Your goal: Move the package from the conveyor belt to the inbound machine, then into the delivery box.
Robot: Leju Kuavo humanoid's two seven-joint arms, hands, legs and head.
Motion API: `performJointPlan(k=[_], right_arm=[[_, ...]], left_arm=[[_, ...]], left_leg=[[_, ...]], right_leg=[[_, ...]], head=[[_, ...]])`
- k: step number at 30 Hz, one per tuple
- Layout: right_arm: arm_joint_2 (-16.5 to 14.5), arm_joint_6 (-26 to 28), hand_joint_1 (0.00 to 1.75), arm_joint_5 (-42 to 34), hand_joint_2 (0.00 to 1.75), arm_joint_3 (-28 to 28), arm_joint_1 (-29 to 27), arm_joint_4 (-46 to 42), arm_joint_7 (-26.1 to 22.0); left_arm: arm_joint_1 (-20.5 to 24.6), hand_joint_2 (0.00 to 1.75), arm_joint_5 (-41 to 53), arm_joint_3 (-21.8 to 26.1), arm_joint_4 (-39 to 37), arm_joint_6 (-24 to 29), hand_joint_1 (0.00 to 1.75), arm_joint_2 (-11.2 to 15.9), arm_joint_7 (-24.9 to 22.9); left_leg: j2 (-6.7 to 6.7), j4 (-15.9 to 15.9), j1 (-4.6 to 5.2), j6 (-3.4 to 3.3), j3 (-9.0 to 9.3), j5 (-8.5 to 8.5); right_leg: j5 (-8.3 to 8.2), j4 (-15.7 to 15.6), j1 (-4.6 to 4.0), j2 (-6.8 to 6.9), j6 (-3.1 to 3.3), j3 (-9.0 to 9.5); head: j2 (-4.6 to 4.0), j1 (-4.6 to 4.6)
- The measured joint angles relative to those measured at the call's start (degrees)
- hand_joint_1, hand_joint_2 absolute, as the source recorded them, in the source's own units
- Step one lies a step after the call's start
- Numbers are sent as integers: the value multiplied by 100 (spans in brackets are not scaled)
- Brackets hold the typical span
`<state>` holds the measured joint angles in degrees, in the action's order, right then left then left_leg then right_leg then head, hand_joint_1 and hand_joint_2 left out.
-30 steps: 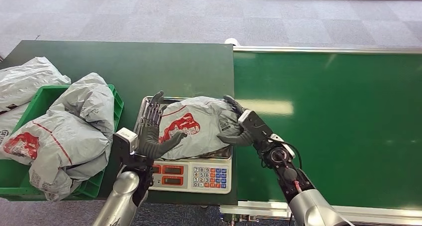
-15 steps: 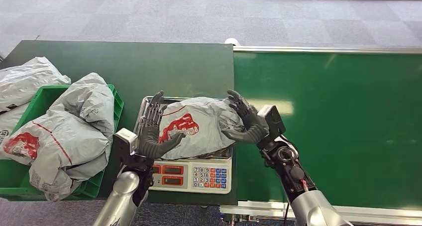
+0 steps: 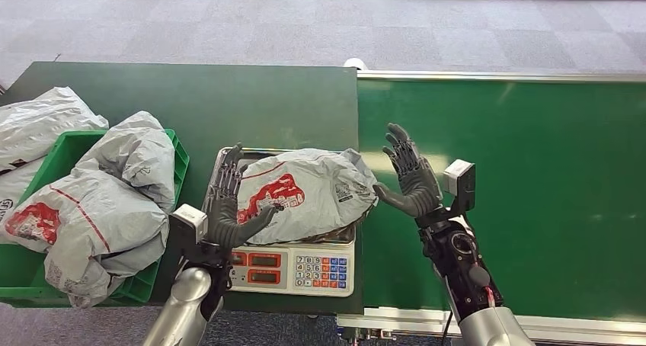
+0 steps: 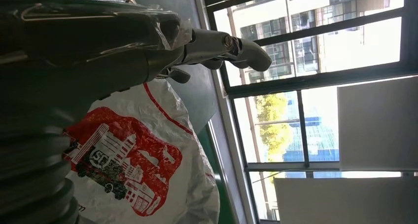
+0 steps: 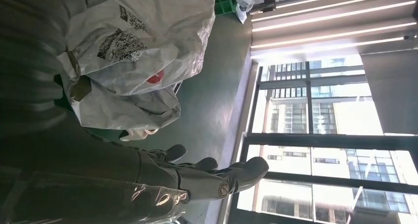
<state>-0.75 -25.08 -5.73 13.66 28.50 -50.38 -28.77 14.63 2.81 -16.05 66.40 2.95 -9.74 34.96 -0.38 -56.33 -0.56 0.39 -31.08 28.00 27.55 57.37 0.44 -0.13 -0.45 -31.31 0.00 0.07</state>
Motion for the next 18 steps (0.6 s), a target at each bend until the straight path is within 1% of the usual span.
performJointPlan(k=[5,11,14,18], right_arm=[[42,70,0,-31,175,-100,-102,-117,1],[139,537,0,-20,175,-406,-203,-145,60],[199,659,0,-1,175,-570,-249,-139,94],[264,713,0,0,175,-738,-534,-272,105]], left_arm=[[-43,175,42,23,9,26,0,18,22],[-32,175,316,31,9,220,0,30,104],[0,175,410,24,9,257,0,27,71],[2,175,499,13,10,207,0,20,50]], left_leg=[[0,0,0,0,0,0],[-2,0,1,0,-1,0],[-2,0,1,0,0,0],[-8,-1,0,0,-3,0]], right_leg=[[0,0,0,0,0,-1],[0,0,1,1,0,0],[0,-1,2,1,0,-1],[0,-1,1,2,0,-3]], head=[[0,0],[0,1],[0,1],[0,-1]])
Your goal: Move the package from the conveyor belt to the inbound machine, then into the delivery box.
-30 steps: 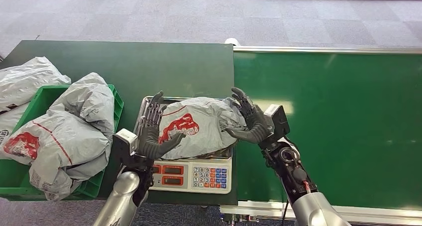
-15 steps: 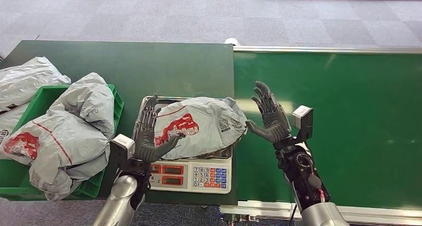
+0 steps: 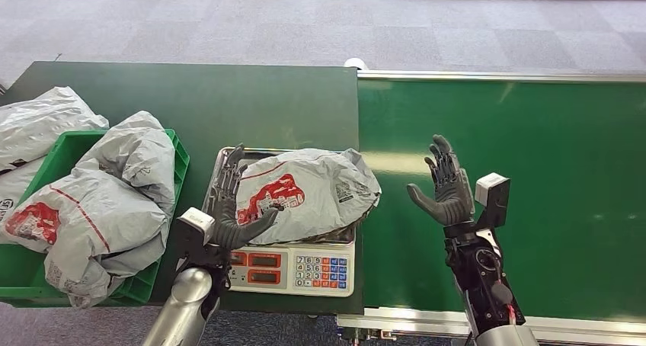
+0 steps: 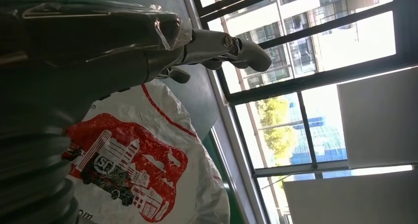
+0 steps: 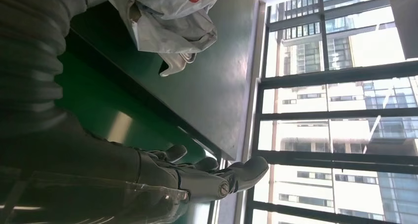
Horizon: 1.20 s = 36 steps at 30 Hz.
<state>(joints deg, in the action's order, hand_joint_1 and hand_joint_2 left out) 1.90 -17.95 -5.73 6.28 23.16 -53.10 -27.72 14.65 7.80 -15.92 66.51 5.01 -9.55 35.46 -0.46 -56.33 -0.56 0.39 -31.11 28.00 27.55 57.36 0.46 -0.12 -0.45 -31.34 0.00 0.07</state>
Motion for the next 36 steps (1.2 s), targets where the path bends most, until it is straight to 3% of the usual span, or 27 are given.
performJointPlan(k=[5,13,23,36], right_arm=[[63,33,0,0,175,-177,-332,-242,15],[74,51,0,89,175,-344,-644,-568,124],[-13,-15,0,291,175,-477,-739,-722,208],[-23,-89,0,396,175,-578,-775,-722,202]], left_arm=[[0,175,249,-12,1,55,0,-1,73],[62,175,1800,-349,64,877,0,-2,161],[216,175,3485,-913,-89,946,0,-6,-641],[595,175,4009,-672,-1186,939,0,-11,-1737]], left_leg=[[2,1,0,0,-3,0],[2,0,1,0,-4,0],[2,0,0,0,-4,0],[3,0,0,0,-7,0]], right_leg=[[0,0,-1,0,0,-4],[0,0,1,0,0,-3],[0,0,1,0,0,-5],[0,0,1,-1,0,-5]], head=[[0,1],[0,1],[0,0],[0,0]])
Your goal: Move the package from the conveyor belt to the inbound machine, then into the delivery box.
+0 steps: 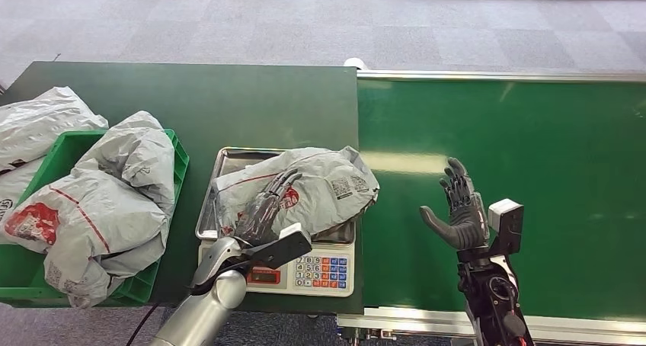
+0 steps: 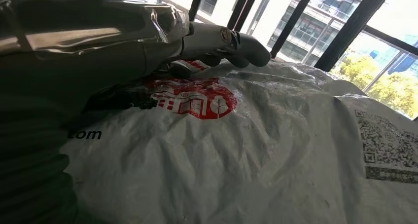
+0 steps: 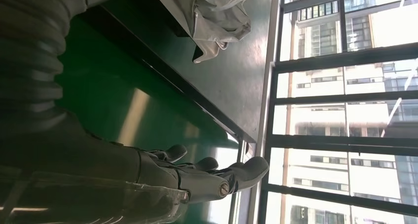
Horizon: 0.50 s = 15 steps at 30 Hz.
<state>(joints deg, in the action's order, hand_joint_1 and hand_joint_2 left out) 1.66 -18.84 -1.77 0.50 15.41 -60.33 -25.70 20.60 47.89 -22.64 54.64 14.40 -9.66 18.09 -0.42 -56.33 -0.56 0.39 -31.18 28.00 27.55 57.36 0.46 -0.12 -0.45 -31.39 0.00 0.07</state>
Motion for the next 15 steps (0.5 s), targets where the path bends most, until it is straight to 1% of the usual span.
performJointPlan(k=[8,15], right_arm=[[0,-1,0,3,175,-4,4,3,0],[-1,-37,0,9,175,-4,140,97,-18]], left_arm=[[153,175,12,116,-307,144,0,-28,-161],[167,175,-84,163,-388,3,0,-38,-10]], left_leg=[[0,1,0,0,5,0],[-2,1,0,0,5,0]], right_leg=[[0,0,-1,0,0,6],[0,0,0,0,0,7]], head=[[0,0],[0,0]])
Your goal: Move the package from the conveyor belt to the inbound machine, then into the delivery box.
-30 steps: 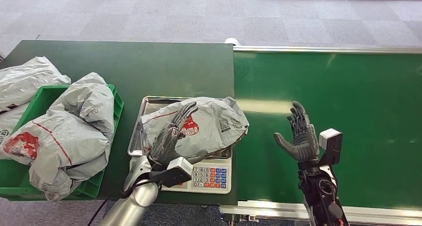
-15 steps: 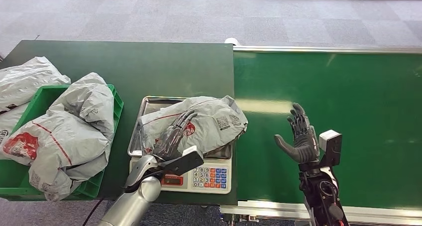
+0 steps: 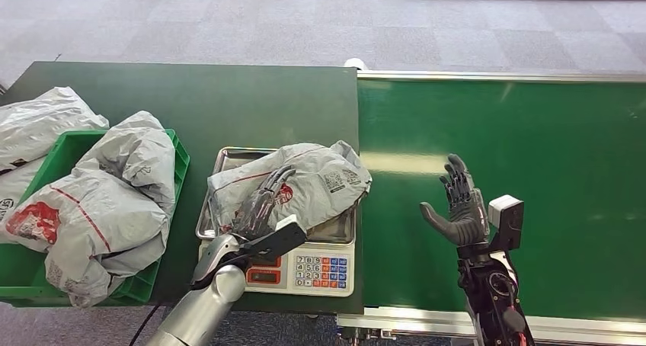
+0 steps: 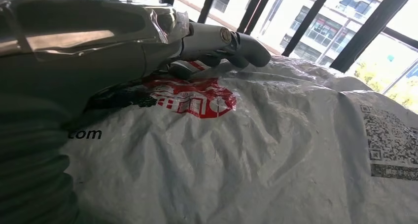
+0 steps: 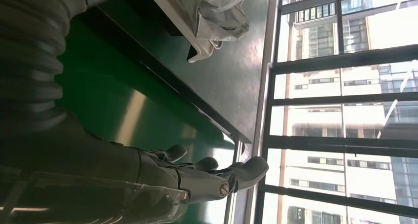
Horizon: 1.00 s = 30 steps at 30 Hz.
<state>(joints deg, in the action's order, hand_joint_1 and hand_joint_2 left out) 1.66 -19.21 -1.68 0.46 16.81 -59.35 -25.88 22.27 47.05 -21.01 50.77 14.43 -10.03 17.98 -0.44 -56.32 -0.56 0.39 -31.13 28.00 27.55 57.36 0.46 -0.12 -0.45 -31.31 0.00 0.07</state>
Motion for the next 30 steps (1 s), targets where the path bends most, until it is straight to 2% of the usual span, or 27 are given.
performJointPlan(k=[9,10,11,12,15,17,20,24,30], right_arm=[[-1,-22,0,-22,175,0,56,95,-17],[-2,-22,0,-28,175,0,56,99,-18],[-2,-21,0,-33,175,0,56,104,-19],[-2,-21,0,-37,175,0,56,109,-19],[-3,-21,0,-43,175,0,55,115,-19],[-8,-20,0,-48,175,0,54,115,-10],[-22,-20,0,-49,175,0,51,113,10],[-35,-20,0,-52,175,0,50,109,42],[-39,-20,0,-64,175,-11,10,49,108]], left_arm=[[0,175,-27,1,-7,-13,3,-1,-2],[0,175,-27,1,-8,-12,9,-2,-2],[0,175,-26,1,-9,-11,16,-2,-2],[0,175,-25,1,-10,-11,31,-2,-2],[0,175,-10,1,-13,-7,96,-1,-2],[0,175,15,1,-14,2,119,0,-2],[0,175,38,1,-19,18,125,-1,-2],[8,175,44,1,-30,82,163,-2,2],[47,175,61,-2,-41,175,170,-11,9]], left_leg=[[0,0,0,0,0,0],[0,0,0,0,0,0],[0,0,0,0,0,0],[0,0,0,0,0,0],[-1,0,0,0,1,0],[-1,0,0,0,1,0],[0,0,0,0,1,0],[0,0,0,0,2,0],[0,0,0,0,2,0]], right_leg=[[0,0,0,0,0,1],[0,0,0,0,0,1],[0,0,0,0,0,1],[0,0,0,0,0,1],[0,0,0,0,0,0],[0,0,0,0,0,0],[0,0,0,0,0,0],[0,0,0,0,0,0],[0,0,0,0,0,0]], head=[[0,0],[0,1],[0,1],[0,1],[0,1],[0,0],[0,0],[0,0],[0,0]])
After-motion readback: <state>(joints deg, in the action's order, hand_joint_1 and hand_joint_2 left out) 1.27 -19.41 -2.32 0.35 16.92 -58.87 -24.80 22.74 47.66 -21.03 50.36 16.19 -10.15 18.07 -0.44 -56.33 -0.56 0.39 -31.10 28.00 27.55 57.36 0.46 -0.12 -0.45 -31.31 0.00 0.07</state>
